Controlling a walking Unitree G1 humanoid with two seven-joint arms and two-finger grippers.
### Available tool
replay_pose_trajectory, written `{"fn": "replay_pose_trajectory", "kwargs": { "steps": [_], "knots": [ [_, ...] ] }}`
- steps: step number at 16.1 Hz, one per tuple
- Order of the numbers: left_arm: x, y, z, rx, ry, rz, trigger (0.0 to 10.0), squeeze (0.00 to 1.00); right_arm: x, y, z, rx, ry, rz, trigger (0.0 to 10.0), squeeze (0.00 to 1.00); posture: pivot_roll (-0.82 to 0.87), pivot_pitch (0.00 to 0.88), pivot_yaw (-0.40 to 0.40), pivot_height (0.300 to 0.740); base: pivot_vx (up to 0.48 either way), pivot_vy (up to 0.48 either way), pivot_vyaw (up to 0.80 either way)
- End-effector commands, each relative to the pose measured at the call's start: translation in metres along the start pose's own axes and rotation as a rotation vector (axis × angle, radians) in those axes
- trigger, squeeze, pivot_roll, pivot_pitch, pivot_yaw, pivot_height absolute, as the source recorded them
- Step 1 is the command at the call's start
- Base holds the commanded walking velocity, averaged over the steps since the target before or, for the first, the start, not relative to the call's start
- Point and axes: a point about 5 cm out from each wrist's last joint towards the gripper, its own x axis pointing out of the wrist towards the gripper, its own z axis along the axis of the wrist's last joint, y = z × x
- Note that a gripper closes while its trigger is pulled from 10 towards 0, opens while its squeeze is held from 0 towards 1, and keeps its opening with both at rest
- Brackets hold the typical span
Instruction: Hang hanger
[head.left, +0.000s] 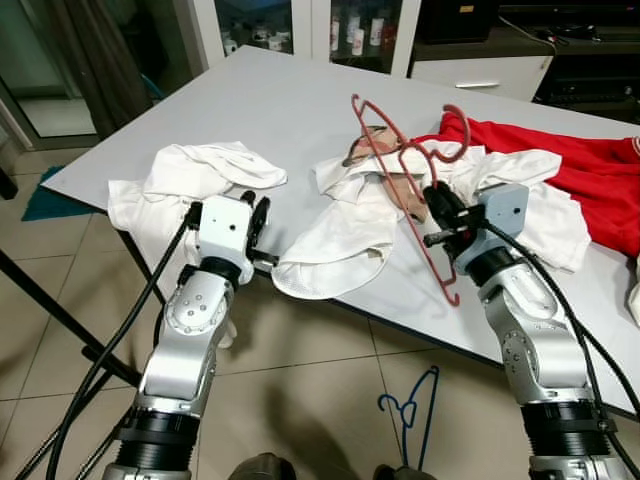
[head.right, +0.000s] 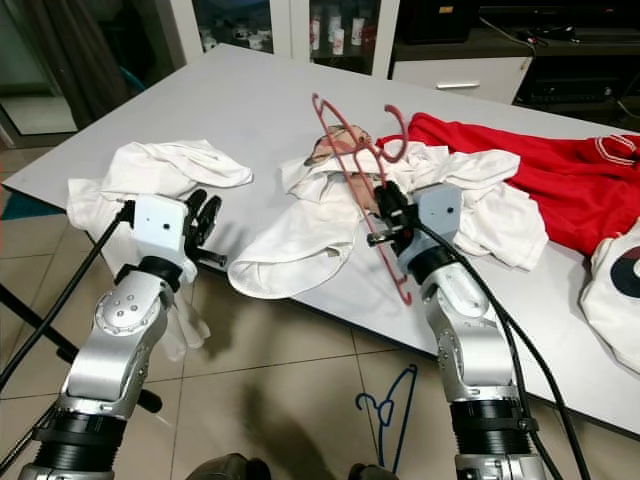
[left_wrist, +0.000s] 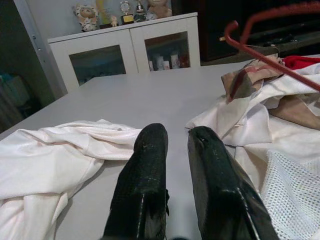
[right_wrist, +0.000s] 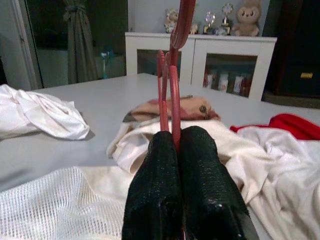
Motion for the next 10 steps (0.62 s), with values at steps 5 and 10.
{"fn": "replay_pose_trajectory", "kwargs": {
  "steps": [5, 10],
  "knots": [
    [0.000, 0.011, -0.004, -0.028, 0.025, 0.031, 10.0, 0.00, 0.007, 0.010, 0.006, -0.004, -0.024, 0.054, 10.0, 0.00, 0.03, 0.000, 0.021, 0.740, 0.000, 0.384, 0.00],
    [0.013, 0.007, 0.002, -0.043, 0.002, 0.022, 10.0, 0.00, 0.004, 0.000, 0.005, -0.006, -0.015, 0.018, 10.0, 0.00, -0.01, 0.000, 0.034, 0.740, 0.000, 0.459, 0.00]
  ]
}}
